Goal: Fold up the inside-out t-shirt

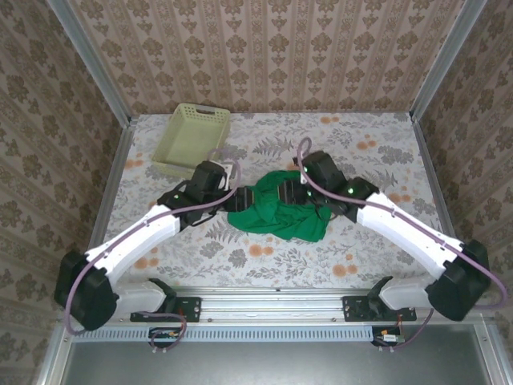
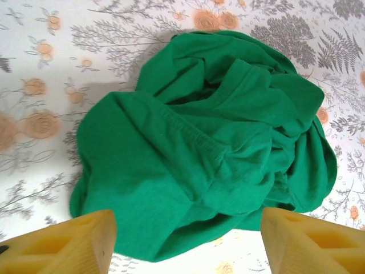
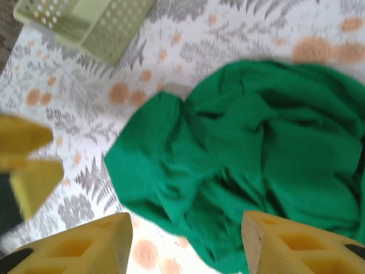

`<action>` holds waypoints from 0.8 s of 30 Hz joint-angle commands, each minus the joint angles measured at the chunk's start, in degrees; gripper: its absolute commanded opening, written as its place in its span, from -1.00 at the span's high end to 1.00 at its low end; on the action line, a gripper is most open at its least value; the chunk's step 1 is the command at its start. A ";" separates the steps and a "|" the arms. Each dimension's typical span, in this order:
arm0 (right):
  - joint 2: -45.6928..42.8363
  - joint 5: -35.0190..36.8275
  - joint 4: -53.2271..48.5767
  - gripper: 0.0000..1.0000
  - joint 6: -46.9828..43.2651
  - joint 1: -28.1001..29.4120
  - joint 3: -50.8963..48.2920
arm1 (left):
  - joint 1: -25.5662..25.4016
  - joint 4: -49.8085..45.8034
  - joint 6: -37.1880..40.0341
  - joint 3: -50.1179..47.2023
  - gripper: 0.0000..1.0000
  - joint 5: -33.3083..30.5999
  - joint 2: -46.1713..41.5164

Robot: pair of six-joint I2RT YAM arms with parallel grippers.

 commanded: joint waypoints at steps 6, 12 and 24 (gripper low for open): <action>-1.91 2.45 13.24 -0.11 5.90 5.12 -16.22 | -4.33 3.72 0.40 6.54 -0.41 5.22 10.63; 3.19 6.97 14.13 -0.10 8.50 6.92 -15.70 | -6.23 3.59 -0.17 8.69 -0.42 5.36 15.98; 8.52 13.96 11.33 0.49 8.51 6.87 -13.60 | -5.80 3.58 -1.05 10.08 0.20 5.52 22.10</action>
